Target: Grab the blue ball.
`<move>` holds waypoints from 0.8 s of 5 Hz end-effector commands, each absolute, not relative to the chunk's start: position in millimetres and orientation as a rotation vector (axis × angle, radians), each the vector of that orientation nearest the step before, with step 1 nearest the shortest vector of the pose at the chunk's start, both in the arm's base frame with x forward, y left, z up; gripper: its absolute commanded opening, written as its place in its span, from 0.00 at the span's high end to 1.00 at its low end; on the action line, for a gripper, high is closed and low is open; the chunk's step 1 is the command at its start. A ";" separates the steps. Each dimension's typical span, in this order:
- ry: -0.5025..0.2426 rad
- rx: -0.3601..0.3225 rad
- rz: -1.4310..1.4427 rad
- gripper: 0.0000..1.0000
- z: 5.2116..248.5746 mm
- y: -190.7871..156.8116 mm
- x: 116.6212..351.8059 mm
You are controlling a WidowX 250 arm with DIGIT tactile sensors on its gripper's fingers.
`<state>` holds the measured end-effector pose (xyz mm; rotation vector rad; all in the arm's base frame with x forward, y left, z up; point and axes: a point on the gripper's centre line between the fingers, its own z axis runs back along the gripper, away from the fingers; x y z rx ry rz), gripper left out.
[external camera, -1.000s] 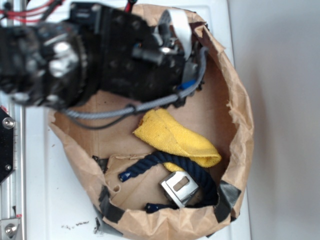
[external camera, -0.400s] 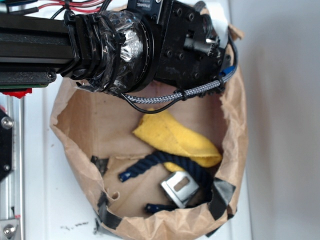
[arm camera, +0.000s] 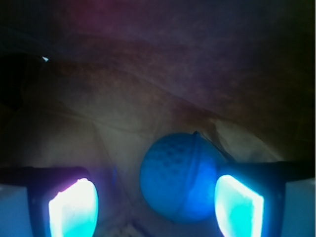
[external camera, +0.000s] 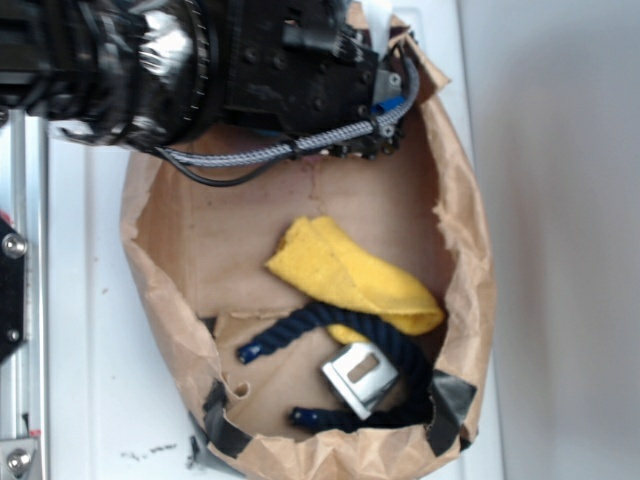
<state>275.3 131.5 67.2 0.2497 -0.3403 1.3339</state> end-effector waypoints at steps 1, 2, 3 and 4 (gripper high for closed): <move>-0.413 0.184 1.361 0.00 95.0 148.6 260.9; -0.434 0.227 1.366 0.00 82.6 147.9 261.4; -0.450 0.270 1.366 0.00 70.7 145.9 265.0; -0.446 0.315 1.339 0.00 57.9 143.6 264.0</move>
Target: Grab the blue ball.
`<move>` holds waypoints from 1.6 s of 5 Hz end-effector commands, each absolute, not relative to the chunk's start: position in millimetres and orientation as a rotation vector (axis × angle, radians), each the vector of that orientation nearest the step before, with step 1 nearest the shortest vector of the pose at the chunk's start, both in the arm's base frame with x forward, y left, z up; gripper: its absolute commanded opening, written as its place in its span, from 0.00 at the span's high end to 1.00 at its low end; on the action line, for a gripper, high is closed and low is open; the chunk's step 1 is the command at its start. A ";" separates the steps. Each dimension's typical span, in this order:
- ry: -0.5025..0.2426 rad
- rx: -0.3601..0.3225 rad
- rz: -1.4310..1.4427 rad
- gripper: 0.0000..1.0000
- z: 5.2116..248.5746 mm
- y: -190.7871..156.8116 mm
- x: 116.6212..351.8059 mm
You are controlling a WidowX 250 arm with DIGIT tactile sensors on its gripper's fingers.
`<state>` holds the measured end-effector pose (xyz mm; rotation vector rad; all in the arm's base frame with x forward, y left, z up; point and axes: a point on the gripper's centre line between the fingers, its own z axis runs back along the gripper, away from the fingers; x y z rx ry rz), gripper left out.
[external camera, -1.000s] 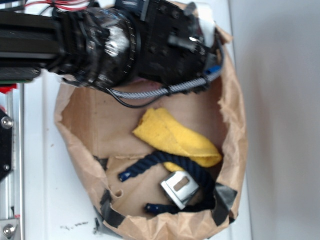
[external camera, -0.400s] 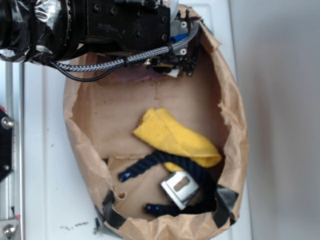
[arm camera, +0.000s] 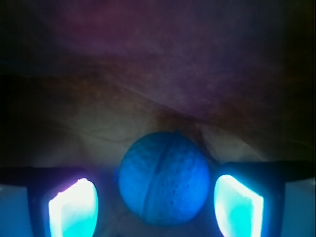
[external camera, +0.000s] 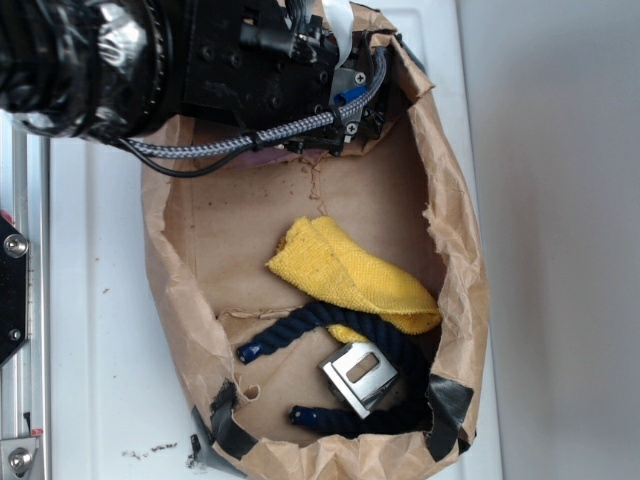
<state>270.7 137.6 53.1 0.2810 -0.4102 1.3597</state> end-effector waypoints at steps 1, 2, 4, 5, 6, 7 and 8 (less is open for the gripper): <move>-0.454 0.352 1.313 0.00 45.4 136.4 264.3; -0.448 0.342 1.322 1.00 46.8 133.1 261.4; -0.463 0.314 1.303 1.00 63.8 129.8 266.0; -0.445 0.234 1.253 1.00 84.3 124.0 266.6; -0.415 0.117 1.113 1.00 116.8 99.0 263.6; -0.339 0.011 0.922 1.00 145.6 71.4 262.3; -0.215 -0.054 0.723 1.00 178.5 47.5 262.2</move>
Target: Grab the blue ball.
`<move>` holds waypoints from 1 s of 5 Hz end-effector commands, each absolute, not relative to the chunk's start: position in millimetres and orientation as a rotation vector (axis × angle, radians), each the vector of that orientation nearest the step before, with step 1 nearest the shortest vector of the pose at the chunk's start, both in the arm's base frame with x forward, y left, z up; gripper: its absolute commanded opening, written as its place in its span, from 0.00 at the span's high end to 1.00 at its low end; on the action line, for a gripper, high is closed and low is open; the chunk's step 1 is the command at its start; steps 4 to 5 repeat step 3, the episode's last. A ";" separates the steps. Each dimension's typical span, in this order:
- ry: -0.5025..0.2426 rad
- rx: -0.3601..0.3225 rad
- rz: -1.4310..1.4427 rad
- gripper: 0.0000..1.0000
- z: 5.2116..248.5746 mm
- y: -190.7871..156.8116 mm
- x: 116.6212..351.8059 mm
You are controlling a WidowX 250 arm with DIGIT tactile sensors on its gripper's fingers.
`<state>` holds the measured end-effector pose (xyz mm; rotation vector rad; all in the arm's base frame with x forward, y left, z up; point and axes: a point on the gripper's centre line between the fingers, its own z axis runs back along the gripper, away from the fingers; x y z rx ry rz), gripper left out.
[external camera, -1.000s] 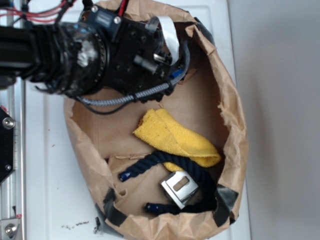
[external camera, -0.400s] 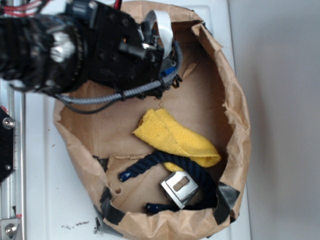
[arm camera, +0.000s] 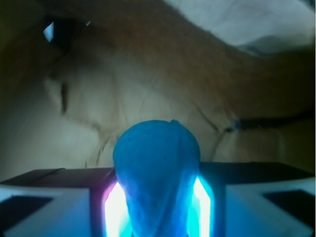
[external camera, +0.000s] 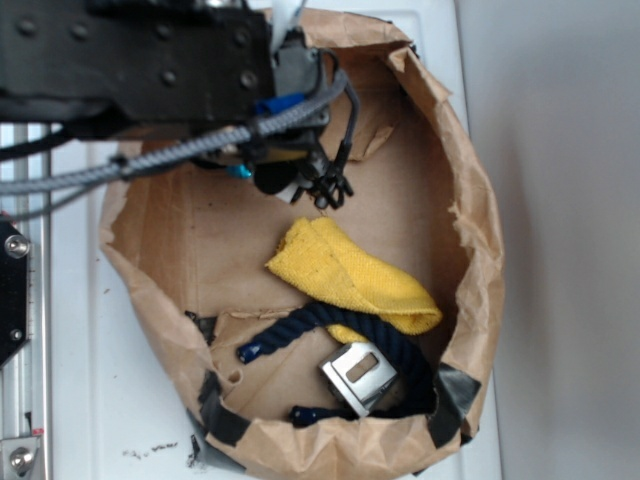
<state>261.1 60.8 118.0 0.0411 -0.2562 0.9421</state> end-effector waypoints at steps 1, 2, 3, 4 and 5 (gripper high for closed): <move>-0.114 -0.058 0.657 1.00 198.1 30.5 259.7; -0.142 -0.061 0.648 1.00 206.2 22.0 260.9; -0.249 -0.048 0.693 1.00 207.9 23.1 260.1; -0.249 -0.048 0.693 1.00 207.9 23.1 260.1; -0.249 -0.048 0.693 1.00 207.9 23.1 260.1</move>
